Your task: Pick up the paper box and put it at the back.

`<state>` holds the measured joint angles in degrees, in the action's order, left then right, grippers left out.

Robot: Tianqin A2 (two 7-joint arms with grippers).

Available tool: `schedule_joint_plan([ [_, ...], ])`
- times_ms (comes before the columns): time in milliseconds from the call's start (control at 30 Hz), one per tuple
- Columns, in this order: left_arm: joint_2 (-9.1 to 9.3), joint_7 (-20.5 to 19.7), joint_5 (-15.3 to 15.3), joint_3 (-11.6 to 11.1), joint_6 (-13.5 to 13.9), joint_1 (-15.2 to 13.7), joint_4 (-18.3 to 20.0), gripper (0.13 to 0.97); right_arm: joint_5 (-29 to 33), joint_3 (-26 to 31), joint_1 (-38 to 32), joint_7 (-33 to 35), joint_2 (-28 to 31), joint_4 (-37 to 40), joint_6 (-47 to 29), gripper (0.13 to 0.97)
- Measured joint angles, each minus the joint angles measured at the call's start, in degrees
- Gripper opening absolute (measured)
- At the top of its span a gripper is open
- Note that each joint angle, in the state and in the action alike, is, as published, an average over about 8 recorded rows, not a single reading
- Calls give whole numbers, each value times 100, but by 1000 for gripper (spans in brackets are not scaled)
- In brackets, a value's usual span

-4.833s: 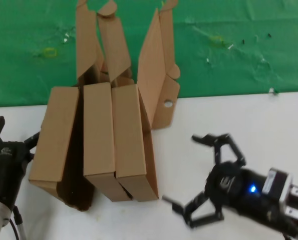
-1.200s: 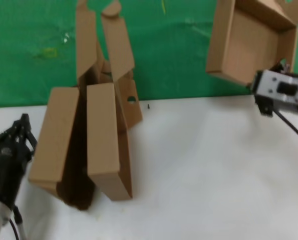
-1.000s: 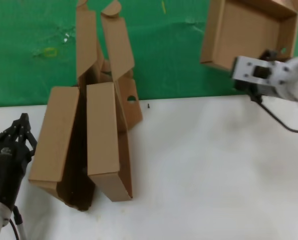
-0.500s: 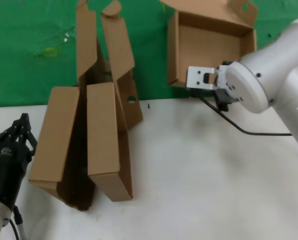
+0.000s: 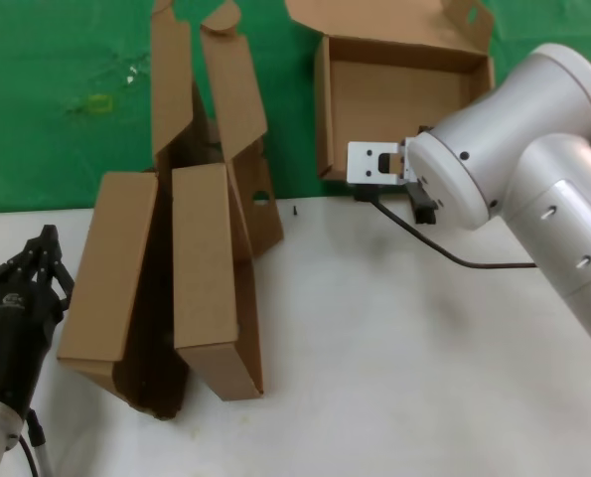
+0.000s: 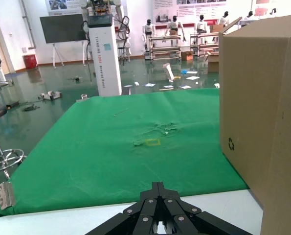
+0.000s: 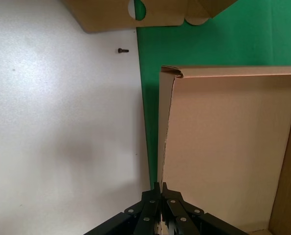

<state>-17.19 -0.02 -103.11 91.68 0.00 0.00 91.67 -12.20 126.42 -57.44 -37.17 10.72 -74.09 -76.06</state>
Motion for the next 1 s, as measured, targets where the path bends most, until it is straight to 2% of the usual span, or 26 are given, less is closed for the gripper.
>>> schedule_joint_plan([
  [600, 0, 0, 0, 0, 0, 0, 0, 143, 109, -90, 47, 166, -183, 352, 359, 178],
  [867, 0, 0, 0, 0, 0, 0, 0, 143, 127, -171, 128, 144, -221, 282, 392, 280],
  [1000, 0, 0, 0, 0, 0, 0, 0, 143, 63, -234, 138, 137, -217, 40, 257, 280],
])
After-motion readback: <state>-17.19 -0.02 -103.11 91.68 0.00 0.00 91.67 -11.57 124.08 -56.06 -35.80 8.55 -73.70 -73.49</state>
